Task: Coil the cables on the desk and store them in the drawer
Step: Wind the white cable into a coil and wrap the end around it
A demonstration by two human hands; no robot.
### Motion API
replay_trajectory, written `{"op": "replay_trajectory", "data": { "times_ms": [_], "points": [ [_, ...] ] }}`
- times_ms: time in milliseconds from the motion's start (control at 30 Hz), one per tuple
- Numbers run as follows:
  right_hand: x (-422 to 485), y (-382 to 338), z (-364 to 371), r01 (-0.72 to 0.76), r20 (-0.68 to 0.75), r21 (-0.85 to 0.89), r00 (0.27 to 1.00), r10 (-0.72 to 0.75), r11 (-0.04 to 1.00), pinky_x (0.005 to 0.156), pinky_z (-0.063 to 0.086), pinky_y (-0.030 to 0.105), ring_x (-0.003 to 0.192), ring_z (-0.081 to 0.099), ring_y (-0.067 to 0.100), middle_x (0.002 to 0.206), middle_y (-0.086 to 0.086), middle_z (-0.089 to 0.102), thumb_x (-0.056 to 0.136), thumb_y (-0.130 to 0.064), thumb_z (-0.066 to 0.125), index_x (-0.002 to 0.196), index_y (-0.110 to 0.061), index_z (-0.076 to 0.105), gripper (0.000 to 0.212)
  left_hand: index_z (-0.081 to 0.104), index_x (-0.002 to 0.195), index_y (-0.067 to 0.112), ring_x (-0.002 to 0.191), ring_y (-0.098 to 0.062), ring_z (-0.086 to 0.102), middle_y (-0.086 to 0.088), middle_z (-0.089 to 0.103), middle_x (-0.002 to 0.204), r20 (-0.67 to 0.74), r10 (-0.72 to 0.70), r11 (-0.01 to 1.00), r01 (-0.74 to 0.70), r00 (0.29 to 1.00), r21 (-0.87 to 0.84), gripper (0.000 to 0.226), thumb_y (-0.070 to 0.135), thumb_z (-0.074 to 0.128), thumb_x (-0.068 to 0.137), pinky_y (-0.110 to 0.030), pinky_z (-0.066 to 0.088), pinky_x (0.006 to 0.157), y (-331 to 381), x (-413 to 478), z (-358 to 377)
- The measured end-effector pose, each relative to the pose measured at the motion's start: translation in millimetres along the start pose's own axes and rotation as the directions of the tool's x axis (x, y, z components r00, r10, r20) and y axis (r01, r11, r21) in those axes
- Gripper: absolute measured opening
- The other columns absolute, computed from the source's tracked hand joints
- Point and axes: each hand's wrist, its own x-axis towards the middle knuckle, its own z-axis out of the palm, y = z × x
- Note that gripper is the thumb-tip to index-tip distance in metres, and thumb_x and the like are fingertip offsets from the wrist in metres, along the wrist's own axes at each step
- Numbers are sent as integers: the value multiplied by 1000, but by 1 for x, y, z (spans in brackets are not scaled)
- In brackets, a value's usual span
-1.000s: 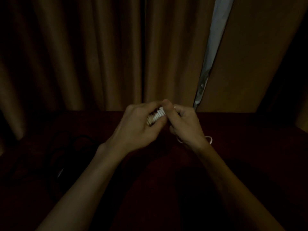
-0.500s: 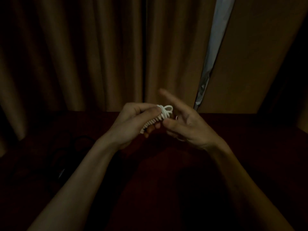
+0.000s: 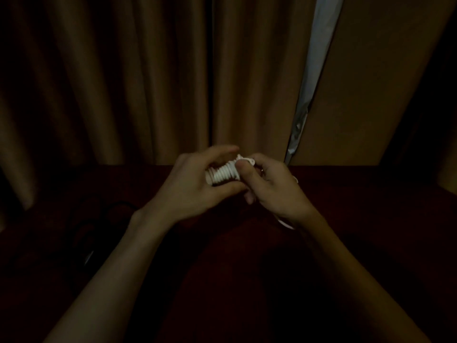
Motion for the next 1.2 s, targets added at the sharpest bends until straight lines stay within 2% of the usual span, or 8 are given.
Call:
{"op": "replay_trajectory", "data": {
  "times_ms": [100,233,433,567,767,967,1067,1200],
  "points": [
    [1,1,7,-8,-77,-15,997,7,1000,51,47,37,45,60,18,56,10,62,95,-60,54,82,-11,63,52,67,128,16,99,0,66,9,70,112,-50,171,983,-167,984,74,47,30,80,86,-23,55,84,3,0,7],
    [3,-2,10,-40,-124,93,991,51,995,45,34,31,43,46,9,53,-3,47,85,-78,53,84,4,61,82,67,130,17,95,-10,70,4,73,111,-47,136,986,-131,990,99,40,34,66,94,-39,57,74,2,-1,11],
    [2,-3,0,-197,260,336,959,111,921,45,29,16,45,32,5,55,0,34,108,-25,42,114,7,56,35,74,119,25,93,3,70,17,75,102,-127,-111,985,92,986,-149,22,25,67,98,-19,54,79,-2,1,3],
    [4,-3,1,-122,189,401,981,48,908,49,27,24,49,33,8,63,3,37,98,-25,59,111,-1,55,27,76,104,28,70,3,63,16,74,83,-59,-261,882,213,964,-419,14,21,65,98,-16,47,62,1,4,1],
    [-1,-4,-5,34,221,376,967,-125,926,53,34,19,57,45,2,85,2,63,98,-18,56,142,-22,51,45,77,90,14,56,-12,54,-10,70,77,197,-308,645,357,931,-676,26,37,65,92,-21,31,39,5,6,-3],
    [0,-4,3,41,54,258,997,-57,965,50,32,20,51,42,0,64,-7,48,105,-13,52,113,6,60,23,74,94,19,57,-18,66,-5,73,73,114,-244,898,269,963,-349,42,52,50,101,-31,47,51,2,2,7],
    [2,-1,7,2,9,223,1000,-4,975,50,26,38,51,37,9,58,-5,42,106,-23,51,96,-1,56,24,71,113,25,68,-6,70,11,73,83,66,-154,955,166,986,-245,30,40,56,92,-24,52,60,0,0,5],
    [4,0,6,-44,-18,208,999,49,977,49,31,32,46,42,7,53,-8,46,103,-40,55,84,-17,55,30,63,129,18,94,7,67,19,68,106,-22,30,999,-30,999,12,52,29,77,80,-10,50,78,5,0,4]
  ]
}}
